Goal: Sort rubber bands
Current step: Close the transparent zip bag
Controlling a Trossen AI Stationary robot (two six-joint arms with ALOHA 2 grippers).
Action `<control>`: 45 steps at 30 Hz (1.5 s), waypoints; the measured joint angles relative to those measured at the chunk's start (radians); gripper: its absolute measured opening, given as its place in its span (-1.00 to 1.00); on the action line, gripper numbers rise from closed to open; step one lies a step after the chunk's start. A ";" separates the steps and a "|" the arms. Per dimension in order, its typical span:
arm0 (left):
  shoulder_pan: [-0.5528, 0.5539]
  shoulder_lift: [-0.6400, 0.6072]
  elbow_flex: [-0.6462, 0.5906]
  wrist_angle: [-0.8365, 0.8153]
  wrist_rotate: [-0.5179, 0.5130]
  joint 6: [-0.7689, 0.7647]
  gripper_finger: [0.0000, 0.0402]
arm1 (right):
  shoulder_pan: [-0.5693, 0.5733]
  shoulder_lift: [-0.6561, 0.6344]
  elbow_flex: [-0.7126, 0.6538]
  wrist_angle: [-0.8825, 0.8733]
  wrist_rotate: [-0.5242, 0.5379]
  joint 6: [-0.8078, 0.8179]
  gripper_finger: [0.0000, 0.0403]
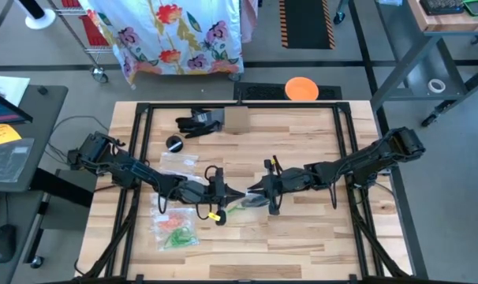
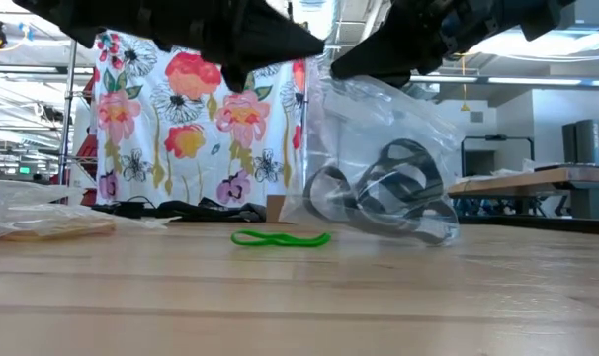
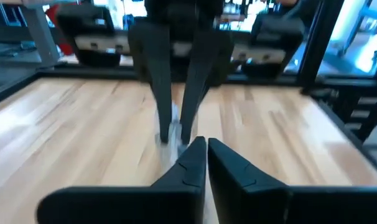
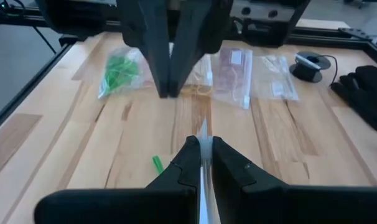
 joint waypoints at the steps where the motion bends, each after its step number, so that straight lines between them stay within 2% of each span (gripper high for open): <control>1: 0.000 0.000 0.000 -0.018 0.000 0.000 -0.94 | 0.000 0.000 0.000 0.000 0.000 0.000 -0.92; 9: 0.000 0.000 0.000 -0.104 -0.133 -0.005 -0.48 | 0.000 0.000 0.001 0.004 0.000 0.001 -0.92; 15: 0.000 0.001 0.000 -0.090 -0.079 -0.047 -0.05 | 0.000 0.000 0.002 0.004 -0.001 0.001 -0.92; 19: 0.000 0.001 0.000 -0.084 -0.044 -0.072 0.13 | 0.000 0.000 0.002 0.009 -0.001 0.002 -0.92; 24: 0.009 0.001 0.000 -0.019 -0.050 -0.064 0.18 | 0.000 0.000 0.003 0.016 -0.002 0.002 -0.92; 45: 0.032 0.002 0.000 -0.019 0.017 -0.086 0.15 | 0.004 -0.001 0.027 0.002 -0.003 -0.006 -0.91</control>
